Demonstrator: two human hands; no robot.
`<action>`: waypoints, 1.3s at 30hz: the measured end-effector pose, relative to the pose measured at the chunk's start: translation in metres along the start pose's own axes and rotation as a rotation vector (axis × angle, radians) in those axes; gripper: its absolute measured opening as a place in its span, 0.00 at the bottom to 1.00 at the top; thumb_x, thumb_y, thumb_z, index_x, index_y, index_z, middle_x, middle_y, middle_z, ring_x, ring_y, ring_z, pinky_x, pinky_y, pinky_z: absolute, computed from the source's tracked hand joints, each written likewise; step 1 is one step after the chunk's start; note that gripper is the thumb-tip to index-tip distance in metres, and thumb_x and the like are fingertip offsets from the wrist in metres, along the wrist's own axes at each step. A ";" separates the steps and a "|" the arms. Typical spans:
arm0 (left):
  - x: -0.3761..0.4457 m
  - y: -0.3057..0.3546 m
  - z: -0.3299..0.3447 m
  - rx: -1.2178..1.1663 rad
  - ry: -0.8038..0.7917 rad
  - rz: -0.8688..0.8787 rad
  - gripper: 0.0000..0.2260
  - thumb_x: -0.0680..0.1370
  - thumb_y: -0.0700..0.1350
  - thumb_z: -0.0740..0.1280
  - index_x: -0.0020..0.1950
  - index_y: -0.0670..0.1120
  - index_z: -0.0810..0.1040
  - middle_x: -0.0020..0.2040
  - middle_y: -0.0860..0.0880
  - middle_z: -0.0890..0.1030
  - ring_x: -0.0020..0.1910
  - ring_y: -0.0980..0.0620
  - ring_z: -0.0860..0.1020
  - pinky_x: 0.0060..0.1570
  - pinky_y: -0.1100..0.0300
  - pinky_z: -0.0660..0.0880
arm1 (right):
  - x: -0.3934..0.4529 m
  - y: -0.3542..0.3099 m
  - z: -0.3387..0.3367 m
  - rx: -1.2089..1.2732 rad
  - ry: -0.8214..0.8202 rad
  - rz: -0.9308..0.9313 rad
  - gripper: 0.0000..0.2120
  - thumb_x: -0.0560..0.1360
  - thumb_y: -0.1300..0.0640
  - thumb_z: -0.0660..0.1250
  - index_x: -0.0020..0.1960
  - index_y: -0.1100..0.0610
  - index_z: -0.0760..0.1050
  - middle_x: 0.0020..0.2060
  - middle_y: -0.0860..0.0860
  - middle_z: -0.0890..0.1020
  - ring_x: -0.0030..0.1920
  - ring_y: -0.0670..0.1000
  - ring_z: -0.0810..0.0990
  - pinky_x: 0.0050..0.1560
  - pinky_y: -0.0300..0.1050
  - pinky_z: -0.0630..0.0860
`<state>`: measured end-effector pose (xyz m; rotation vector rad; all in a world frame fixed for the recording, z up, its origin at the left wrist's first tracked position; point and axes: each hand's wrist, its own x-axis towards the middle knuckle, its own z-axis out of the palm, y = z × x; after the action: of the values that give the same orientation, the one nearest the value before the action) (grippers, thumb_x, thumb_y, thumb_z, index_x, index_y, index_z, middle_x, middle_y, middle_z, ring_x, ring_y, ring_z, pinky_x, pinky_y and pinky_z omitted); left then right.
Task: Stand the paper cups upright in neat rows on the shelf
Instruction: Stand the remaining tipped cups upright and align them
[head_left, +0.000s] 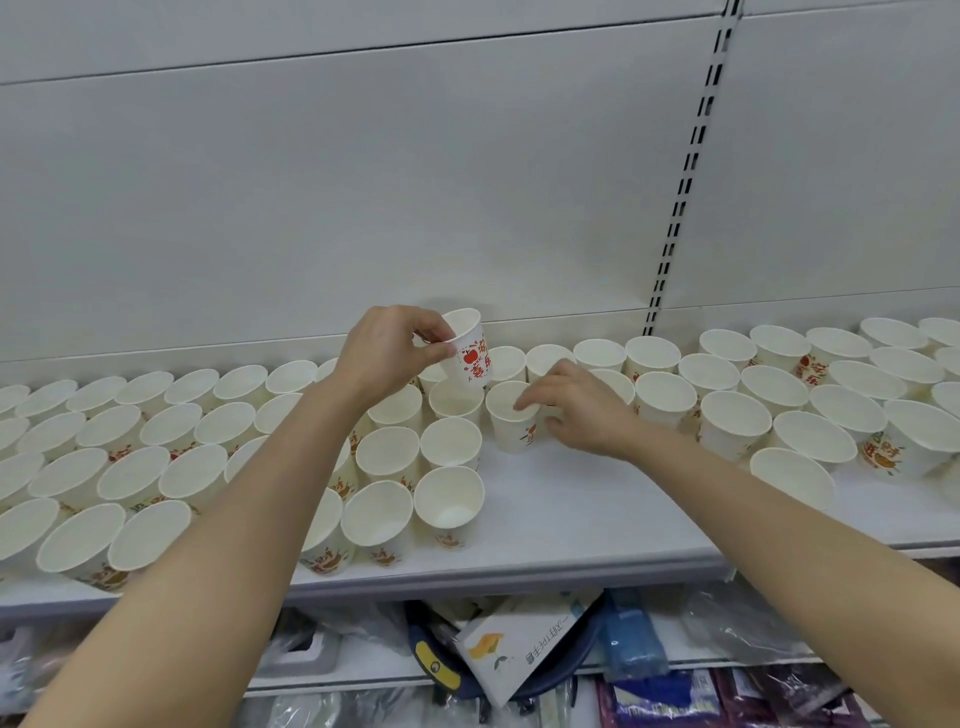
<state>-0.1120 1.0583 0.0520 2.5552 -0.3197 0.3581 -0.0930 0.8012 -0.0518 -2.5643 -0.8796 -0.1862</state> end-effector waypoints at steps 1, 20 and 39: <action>-0.001 0.001 0.000 0.001 -0.002 0.003 0.03 0.74 0.50 0.73 0.47 0.53 0.85 0.45 0.56 0.84 0.45 0.56 0.77 0.51 0.51 0.77 | 0.000 -0.001 0.001 -0.023 -0.002 0.010 0.16 0.68 0.63 0.68 0.52 0.49 0.81 0.44 0.45 0.82 0.52 0.51 0.70 0.46 0.53 0.75; -0.038 0.034 0.024 -0.089 -0.270 0.153 0.02 0.72 0.48 0.76 0.43 0.54 0.85 0.42 0.58 0.84 0.44 0.61 0.79 0.50 0.58 0.76 | -0.049 0.018 -0.028 -0.064 0.403 0.278 0.05 0.73 0.58 0.70 0.48 0.54 0.81 0.42 0.48 0.83 0.48 0.54 0.73 0.43 0.43 0.66; -0.076 0.044 0.071 0.377 -0.291 0.278 0.04 0.74 0.50 0.71 0.48 0.55 0.84 0.47 0.54 0.83 0.49 0.50 0.77 0.44 0.55 0.74 | -0.087 -0.004 -0.050 -0.059 0.204 0.251 0.04 0.71 0.58 0.72 0.45 0.53 0.83 0.37 0.44 0.74 0.50 0.52 0.73 0.43 0.42 0.63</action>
<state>-0.1832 0.9954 -0.0094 2.9424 -0.7862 0.1543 -0.1642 0.7341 -0.0277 -2.6234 -0.4794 -0.3945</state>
